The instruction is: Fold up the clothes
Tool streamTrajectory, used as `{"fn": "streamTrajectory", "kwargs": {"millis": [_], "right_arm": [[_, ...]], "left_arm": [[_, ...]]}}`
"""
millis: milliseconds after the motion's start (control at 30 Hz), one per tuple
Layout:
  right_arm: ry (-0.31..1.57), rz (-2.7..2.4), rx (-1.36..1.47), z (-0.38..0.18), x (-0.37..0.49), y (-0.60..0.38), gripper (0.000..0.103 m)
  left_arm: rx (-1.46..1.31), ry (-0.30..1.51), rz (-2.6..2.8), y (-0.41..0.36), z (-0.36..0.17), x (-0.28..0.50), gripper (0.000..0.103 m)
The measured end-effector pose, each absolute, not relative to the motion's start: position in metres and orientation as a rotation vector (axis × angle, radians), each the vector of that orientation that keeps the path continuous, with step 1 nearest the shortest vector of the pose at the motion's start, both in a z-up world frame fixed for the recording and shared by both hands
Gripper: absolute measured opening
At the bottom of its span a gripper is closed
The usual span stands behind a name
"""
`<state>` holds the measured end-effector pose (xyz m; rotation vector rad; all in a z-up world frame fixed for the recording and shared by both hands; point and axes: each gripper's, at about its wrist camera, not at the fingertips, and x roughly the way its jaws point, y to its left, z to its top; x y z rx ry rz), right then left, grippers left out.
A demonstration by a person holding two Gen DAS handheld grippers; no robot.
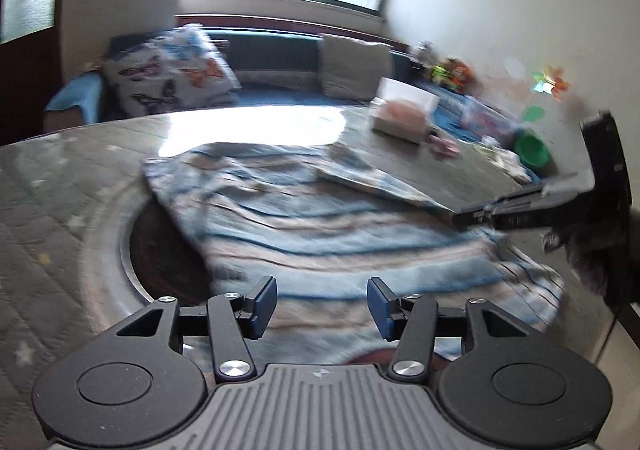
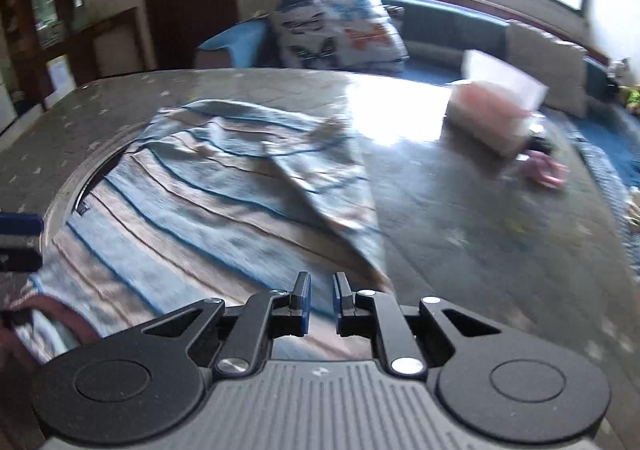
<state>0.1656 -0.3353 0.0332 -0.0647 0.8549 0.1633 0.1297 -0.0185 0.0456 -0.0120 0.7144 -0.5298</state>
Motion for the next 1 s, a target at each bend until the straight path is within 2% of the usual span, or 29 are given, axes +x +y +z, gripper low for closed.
{"fn": "streamTrajectory", "kwargs": {"millis": [267, 400, 567, 700, 1000], "right_arm": [[0.9, 0.232, -0.053, -0.001, 0.232, -0.307, 0.013], [0.872, 0.231, -0.06, -0.003, 0.248, -0.305, 0.021], [0.803, 0.11, -0.105, 0.003, 0.269, -0.324, 0.021], [0.808, 0.023, -0.088, 0.004, 0.279, -0.35, 0.032], [0.776, 0.005, -0.08, 0.012, 0.273, -0.36, 0.04]], "left_arm": [[-0.046, 0.746, -0.364, 0.011, 0.042, 0.182, 0.056], [-0.056, 0.773, -0.298, 0.019, 0.035, 0.209, 0.056], [-0.081, 0.796, -0.242, 0.025, 0.024, 0.245, 0.056], [-0.108, 0.823, -0.22, 0.026, 0.015, 0.267, 0.056], [-0.148, 0.859, -0.211, 0.015, 0.0, 0.304, 0.054]]}}
